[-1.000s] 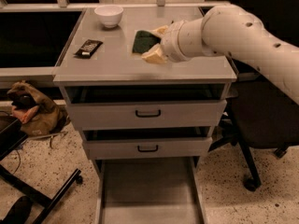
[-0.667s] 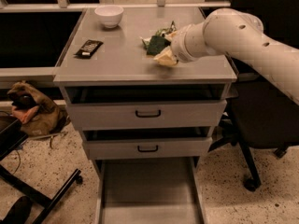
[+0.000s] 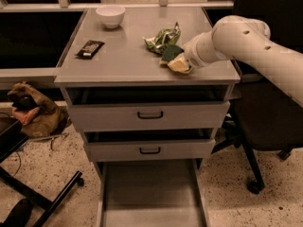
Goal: Pick sponge from bottom drawer and place on counter
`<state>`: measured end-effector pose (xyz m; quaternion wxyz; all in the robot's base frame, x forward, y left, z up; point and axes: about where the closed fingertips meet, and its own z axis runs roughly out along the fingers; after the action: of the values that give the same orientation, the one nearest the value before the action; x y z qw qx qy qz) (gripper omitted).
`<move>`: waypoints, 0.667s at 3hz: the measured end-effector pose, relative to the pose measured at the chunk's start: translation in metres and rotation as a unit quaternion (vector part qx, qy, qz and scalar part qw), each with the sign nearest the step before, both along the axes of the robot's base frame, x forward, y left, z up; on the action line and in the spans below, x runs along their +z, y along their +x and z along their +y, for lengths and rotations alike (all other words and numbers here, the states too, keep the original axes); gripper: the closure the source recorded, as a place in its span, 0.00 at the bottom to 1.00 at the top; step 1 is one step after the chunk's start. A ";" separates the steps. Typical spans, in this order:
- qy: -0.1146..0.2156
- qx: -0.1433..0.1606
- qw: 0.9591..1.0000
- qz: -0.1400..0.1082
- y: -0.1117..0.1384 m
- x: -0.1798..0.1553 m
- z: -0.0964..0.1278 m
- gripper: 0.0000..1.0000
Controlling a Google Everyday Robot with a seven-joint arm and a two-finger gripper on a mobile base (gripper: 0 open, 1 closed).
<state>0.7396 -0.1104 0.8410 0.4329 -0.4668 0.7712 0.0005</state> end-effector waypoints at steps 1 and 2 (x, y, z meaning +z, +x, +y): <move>0.000 0.000 1.000 0.000 0.000 0.000 0.000 1.00; 0.000 0.000 1.000 0.000 0.000 0.000 0.000 0.81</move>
Offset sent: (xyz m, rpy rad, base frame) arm 0.0000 0.0000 0.0000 0.0000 0.0000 0.0000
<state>0.7396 -0.1103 0.8409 0.4329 -0.4668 0.7712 0.0005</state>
